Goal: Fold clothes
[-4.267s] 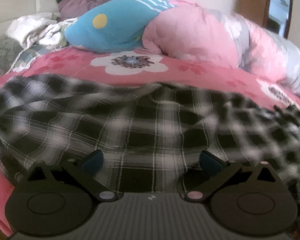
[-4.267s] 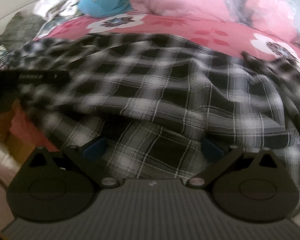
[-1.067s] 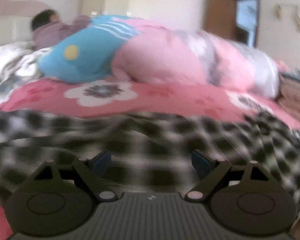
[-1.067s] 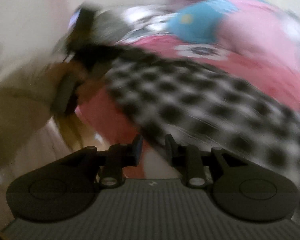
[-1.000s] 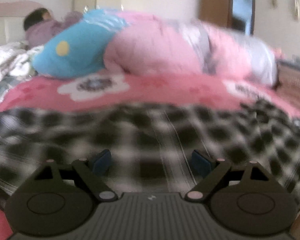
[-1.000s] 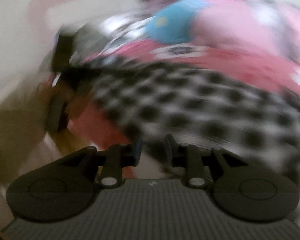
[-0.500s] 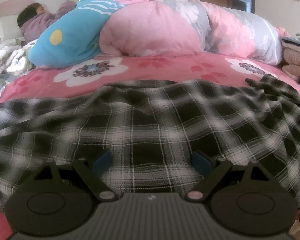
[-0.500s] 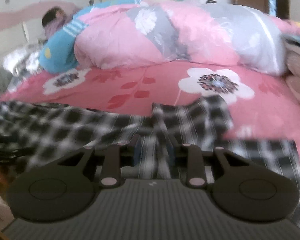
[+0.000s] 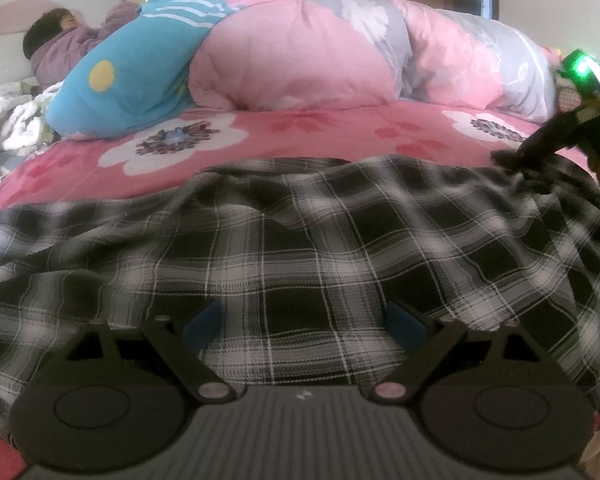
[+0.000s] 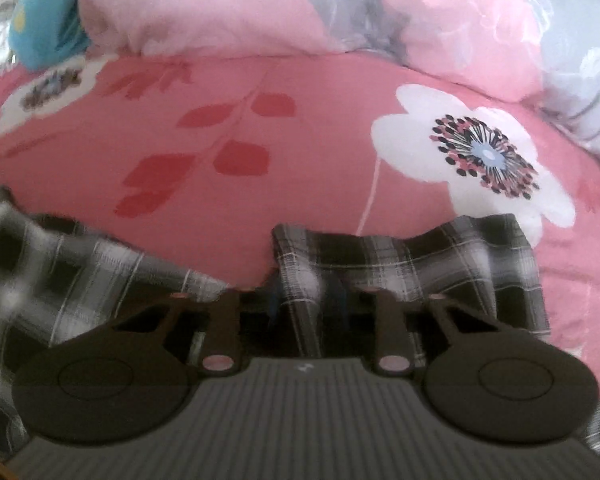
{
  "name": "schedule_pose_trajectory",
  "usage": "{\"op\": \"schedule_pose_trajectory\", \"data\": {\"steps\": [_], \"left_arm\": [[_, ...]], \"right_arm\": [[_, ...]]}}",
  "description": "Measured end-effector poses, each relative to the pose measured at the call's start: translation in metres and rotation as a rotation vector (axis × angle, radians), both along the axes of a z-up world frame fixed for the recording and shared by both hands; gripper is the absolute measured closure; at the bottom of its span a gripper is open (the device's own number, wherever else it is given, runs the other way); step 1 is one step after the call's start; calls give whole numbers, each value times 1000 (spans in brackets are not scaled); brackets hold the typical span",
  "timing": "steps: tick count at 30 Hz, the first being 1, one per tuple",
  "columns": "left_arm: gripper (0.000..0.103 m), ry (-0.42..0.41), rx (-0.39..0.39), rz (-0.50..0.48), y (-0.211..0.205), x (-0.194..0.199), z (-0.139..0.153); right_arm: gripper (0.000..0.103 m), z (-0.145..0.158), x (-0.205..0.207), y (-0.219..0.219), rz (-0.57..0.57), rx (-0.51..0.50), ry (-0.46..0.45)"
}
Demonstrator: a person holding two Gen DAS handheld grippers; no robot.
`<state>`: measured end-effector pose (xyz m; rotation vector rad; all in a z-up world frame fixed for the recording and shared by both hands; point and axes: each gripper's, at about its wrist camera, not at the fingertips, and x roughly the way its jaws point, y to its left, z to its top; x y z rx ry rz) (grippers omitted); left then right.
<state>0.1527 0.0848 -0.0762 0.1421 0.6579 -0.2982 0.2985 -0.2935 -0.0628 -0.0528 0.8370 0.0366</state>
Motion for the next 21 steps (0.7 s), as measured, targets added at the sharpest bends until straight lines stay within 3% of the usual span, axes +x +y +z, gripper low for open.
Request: {"op": "schedule_pose_trajectory", "data": {"steps": [7,13,21], "left_arm": [[11,-1,6,4,-3,0,0],[11,-3,6,10,-3,0,0],[11,-7,8,15,-3,-2,0]], "right_arm": [[101,39,-50,-59,-128,198,-177],[101,64,-134,-131,-293,354,-316],[101,45,-232,-204,-501,488,-393]]}}
